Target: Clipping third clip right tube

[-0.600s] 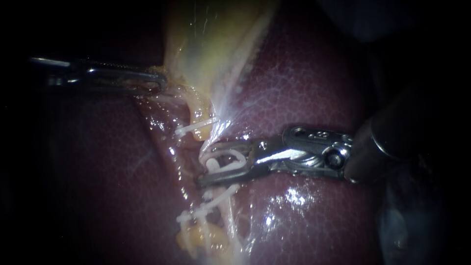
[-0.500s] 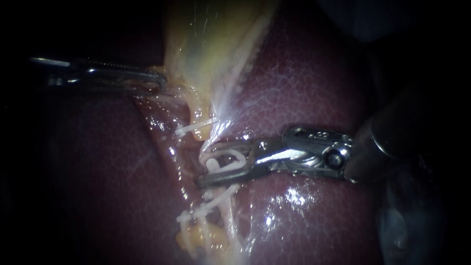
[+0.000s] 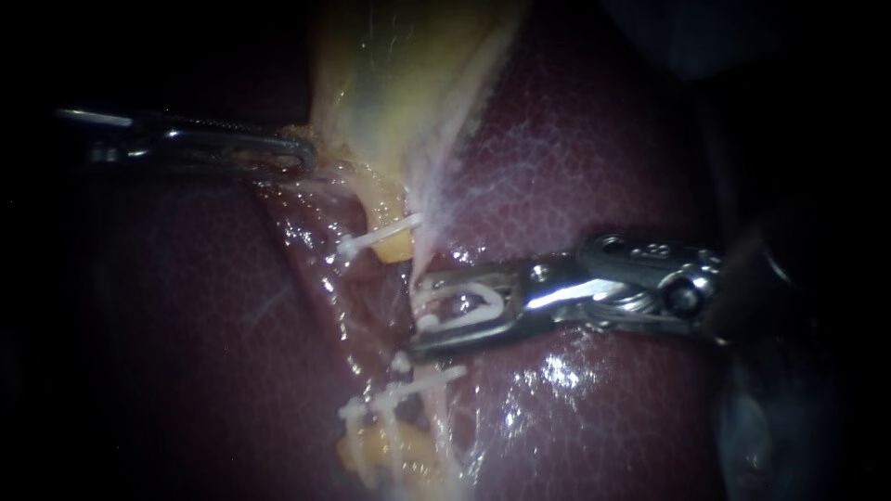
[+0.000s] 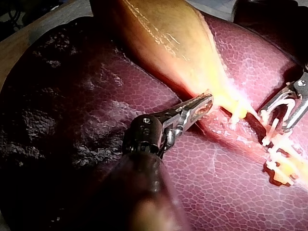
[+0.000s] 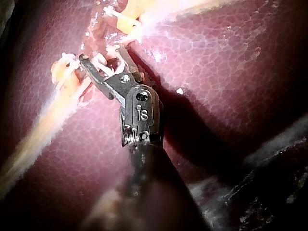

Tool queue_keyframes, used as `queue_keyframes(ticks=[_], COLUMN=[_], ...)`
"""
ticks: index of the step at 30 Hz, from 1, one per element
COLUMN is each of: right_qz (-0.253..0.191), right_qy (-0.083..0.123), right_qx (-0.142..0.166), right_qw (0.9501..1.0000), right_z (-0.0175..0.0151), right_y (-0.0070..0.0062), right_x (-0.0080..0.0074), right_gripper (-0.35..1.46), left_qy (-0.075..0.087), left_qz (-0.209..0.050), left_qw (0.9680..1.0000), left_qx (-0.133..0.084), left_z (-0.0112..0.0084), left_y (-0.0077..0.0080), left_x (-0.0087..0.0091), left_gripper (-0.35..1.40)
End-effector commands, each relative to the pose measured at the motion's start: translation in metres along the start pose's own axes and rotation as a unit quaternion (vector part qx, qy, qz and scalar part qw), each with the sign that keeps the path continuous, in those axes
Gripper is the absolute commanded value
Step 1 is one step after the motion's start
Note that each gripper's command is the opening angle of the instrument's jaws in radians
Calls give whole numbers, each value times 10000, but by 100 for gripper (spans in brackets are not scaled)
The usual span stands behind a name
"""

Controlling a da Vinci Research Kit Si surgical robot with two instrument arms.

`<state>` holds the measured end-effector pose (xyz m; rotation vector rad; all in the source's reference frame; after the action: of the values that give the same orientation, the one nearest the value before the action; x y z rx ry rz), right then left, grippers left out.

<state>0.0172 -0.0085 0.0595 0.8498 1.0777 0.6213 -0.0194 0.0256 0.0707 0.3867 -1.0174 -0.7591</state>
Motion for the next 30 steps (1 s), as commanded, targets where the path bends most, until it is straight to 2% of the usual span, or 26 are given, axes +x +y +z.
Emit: queue_keyframes(ticks=[1, 7, 15, 20, 27, 30], right_qz=[10, 39, 28, 76, 242, 278], right_qy=[10, 32, 38, 51, 47, 14], right_qx=[-16, -49, -77, -137, -158, -138], right_qw=[10000, 10000, 10000, 9999, 9996, 9995], right_z=[-7, -33, -35, -24, 4, 14], right_y=[-1, -7, 3, 23, 61, 69], right_x=[2, 6, -1, -13, -41, -47], right_gripper=[48, 48, 48, 48, 49, 49], left_qy=[0, 0, 0, -1, -2, -2], left_qz=[0, 0, 0, 1, 3, 4], left_qw=[10000, 10000, 10000, 10000, 10000, 10000], left_qx=[1, 1, 1, -4, -7, -8], left_z=[0, 0, 0, 1, 1, 1], left_y=[0, 0, 0, 0, -1, -1], left_x=[0, 0, 0, 1, 1, 2], left_gripper=[-35, -35, -35, -35, -35, -35])
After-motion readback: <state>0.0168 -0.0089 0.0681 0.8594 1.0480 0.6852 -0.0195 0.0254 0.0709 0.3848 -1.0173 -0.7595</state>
